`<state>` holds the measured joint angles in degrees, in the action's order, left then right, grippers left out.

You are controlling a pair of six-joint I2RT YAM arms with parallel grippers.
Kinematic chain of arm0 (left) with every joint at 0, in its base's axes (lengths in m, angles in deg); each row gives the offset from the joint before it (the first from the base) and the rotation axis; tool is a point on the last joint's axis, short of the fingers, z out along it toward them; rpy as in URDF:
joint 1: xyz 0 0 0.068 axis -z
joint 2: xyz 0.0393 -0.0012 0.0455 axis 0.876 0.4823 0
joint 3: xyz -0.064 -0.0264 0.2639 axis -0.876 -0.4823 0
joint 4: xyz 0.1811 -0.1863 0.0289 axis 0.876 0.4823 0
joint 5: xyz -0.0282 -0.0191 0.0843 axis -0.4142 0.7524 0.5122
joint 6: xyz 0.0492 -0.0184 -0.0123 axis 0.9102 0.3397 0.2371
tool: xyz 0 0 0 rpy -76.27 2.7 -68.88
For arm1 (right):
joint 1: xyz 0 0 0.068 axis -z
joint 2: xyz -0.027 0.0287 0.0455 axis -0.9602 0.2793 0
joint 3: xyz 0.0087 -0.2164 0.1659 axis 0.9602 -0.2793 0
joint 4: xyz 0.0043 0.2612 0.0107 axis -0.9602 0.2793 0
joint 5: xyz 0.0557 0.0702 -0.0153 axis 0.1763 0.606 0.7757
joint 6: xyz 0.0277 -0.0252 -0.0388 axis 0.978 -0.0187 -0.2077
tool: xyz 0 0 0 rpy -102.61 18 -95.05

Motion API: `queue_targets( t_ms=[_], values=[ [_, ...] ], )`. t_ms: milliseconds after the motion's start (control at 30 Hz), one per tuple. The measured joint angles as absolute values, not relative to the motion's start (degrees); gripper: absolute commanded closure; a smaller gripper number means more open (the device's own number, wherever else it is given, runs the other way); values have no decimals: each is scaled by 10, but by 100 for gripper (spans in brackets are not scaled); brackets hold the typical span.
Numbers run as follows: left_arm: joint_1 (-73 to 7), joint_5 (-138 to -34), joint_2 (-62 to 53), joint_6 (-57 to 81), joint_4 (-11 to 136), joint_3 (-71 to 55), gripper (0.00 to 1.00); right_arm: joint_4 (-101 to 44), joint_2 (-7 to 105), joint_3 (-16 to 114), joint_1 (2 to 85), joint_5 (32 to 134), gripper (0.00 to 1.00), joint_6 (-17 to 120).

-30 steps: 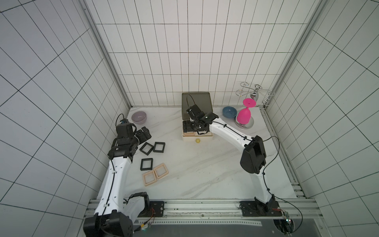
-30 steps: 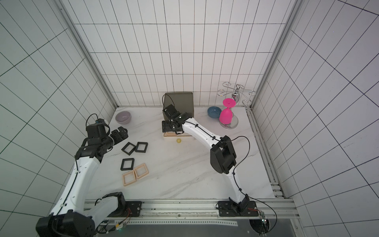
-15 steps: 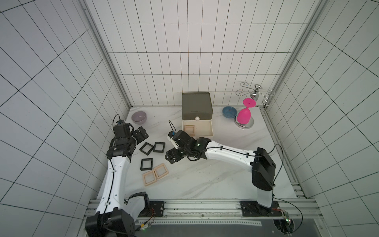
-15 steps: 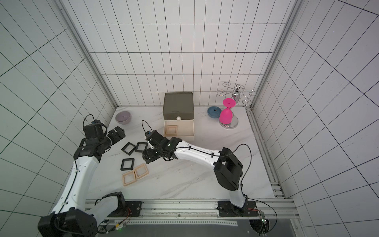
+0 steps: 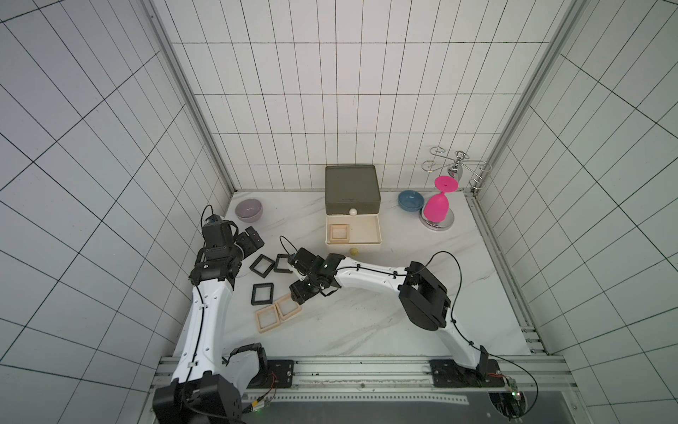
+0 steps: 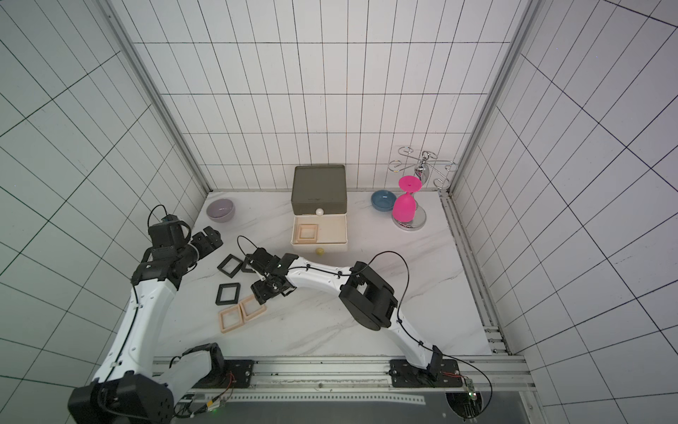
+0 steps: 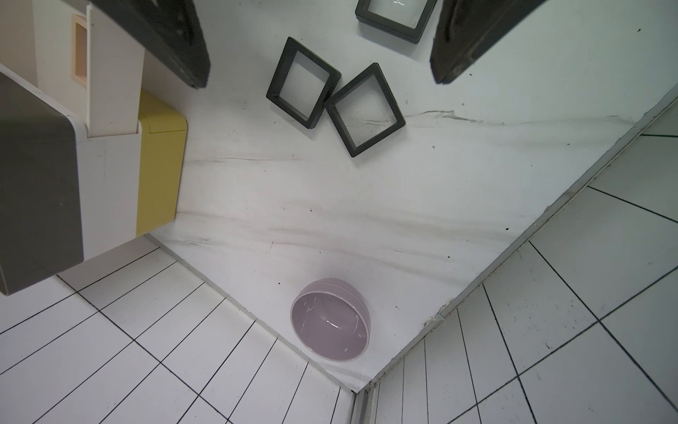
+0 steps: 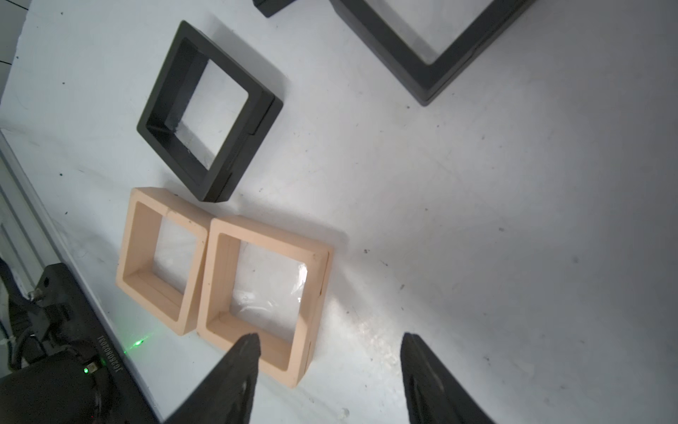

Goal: Place the brooch boxes into the drawer by color
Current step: Pick up the brooch box from the center of the board.

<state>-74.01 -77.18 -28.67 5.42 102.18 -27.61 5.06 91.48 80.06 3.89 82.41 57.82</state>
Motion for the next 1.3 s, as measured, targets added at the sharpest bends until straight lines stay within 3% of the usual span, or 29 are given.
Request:
queue_targets(
  t_ms=[433, 533, 767, 1167, 1300],
  values=[
    [-748, -740, -287, 48, 1029, -276, 2, 150, 1002, 924, 32, 835, 47, 572],
    [-748, -737, -287, 46, 1032, -276, 2, 171, 1017, 944, 31, 836, 53, 571],
    [-748, -737, -287, 45, 1035, -276, 2, 196, 1028, 969, 31, 836, 79, 570],
    [-748, -737, -287, 45, 1035, -276, 2, 203, 1028, 970, 31, 833, 95, 578],
    [-748, -738, -287, 45, 1035, -276, 2, 191, 1024, 962, 31, 836, 97, 582]
  ],
)
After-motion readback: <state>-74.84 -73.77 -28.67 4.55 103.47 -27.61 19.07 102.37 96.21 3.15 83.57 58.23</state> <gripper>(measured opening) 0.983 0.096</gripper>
